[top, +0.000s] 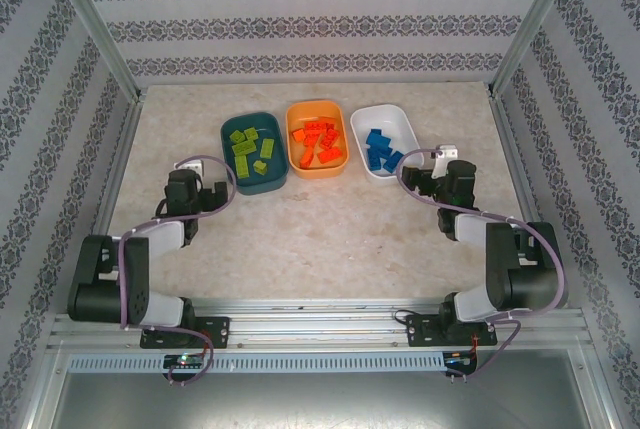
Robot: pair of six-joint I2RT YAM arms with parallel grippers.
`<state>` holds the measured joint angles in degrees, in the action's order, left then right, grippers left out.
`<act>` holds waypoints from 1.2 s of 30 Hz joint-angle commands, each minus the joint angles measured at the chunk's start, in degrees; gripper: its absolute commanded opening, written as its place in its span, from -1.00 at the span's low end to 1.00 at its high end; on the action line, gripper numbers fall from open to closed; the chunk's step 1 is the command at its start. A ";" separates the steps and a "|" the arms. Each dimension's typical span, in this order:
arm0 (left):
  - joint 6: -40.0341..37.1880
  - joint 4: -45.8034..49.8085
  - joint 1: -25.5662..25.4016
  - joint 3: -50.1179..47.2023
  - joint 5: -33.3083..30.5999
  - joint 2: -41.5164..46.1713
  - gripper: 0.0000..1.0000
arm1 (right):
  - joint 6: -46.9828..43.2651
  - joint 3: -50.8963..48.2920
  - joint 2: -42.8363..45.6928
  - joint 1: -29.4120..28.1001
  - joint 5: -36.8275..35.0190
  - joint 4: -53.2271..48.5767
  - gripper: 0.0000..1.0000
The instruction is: Sort the legos into containers by color
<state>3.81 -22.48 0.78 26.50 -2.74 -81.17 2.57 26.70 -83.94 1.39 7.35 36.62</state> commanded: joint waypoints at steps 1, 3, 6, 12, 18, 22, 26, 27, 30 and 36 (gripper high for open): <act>-0.46 -10.94 0.68 1.49 3.77 -1.57 1.00 | -1.30 -1.69 -0.32 0.46 0.78 6.99 0.96; -2.35 -14.15 0.63 0.53 5.72 -1.76 1.00 | -1.58 -2.81 -0.78 0.22 0.86 9.57 0.96; -4.01 -22.41 0.64 -3.96 8.65 -2.16 1.00 | -1.50 -5.09 -2.72 0.11 0.65 15.78 0.96; -6.67 -38.67 -0.94 -8.95 8.91 -8.91 1.00 | -2.75 -6.07 -2.26 -1.15 -0.77 16.75 0.96; -0.84 -34.24 -0.76 -6.24 -5.50 -9.47 1.00 | -0.60 -4.10 -2.56 -0.64 -4.69 13.39 0.96; -1.27 -33.92 -1.13 -5.89 -5.69 -9.63 1.00 | -0.61 -4.29 -2.45 -0.77 -4.85 13.57 0.96; -1.45 -34.77 -1.13 -6.18 -4.96 -9.69 1.00 | -0.80 -4.29 -2.45 -0.98 -5.26 13.65 0.96; -1.61 -34.24 -1.11 -5.91 -4.70 -9.71 1.00 | -0.91 -4.29 -2.41 -1.16 -5.57 13.65 0.96; -1.79 -33.99 -1.13 -5.76 -4.39 -9.71 1.00 | -1.03 -4.29 -2.37 -1.25 -5.91 13.57 0.96; -1.73 -33.87 -1.13 -5.68 -4.34 -9.70 1.00 | -1.22 -4.20 -2.53 -1.45 -6.16 13.52 0.96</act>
<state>1.56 -54.46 0.05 19.88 -6.70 -90.72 1.28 21.63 -86.11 0.58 2.33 49.12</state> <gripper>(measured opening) 0.999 0.980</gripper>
